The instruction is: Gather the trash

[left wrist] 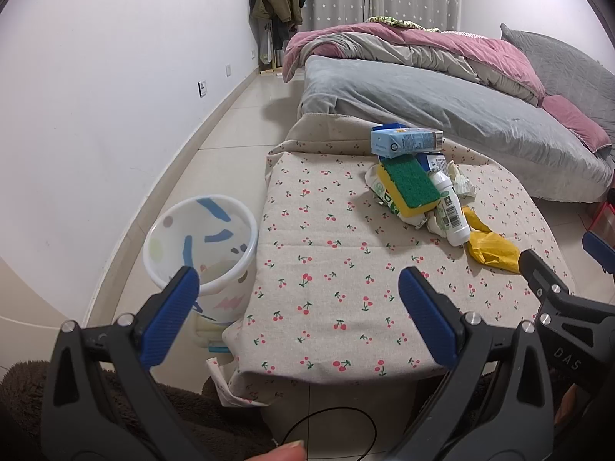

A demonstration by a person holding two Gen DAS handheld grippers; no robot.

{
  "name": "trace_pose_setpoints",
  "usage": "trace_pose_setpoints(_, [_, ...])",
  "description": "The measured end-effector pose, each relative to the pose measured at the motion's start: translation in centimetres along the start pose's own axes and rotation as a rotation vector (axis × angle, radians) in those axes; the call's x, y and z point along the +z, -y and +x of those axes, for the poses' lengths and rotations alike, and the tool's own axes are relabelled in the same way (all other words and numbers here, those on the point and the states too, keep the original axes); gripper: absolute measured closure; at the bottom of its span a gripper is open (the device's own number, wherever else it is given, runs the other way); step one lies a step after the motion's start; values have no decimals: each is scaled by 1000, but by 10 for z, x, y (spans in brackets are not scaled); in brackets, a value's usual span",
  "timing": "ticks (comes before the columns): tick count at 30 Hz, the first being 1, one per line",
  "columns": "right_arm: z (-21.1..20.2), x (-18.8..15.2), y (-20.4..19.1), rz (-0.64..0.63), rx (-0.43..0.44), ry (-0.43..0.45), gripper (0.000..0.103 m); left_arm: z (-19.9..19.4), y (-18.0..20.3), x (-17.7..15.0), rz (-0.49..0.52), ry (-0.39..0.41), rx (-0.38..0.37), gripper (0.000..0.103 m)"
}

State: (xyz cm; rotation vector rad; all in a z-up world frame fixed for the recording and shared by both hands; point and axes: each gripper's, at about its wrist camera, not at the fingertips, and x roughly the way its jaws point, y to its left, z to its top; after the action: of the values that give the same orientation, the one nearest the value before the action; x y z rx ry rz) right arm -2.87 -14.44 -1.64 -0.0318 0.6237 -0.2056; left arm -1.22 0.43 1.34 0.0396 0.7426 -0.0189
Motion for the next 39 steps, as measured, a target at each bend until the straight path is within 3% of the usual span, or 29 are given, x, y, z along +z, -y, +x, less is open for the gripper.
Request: trace_pose_setpoints(39, [2,3,6,17,8,-3,0,6,1,4,5,-14,5,0])
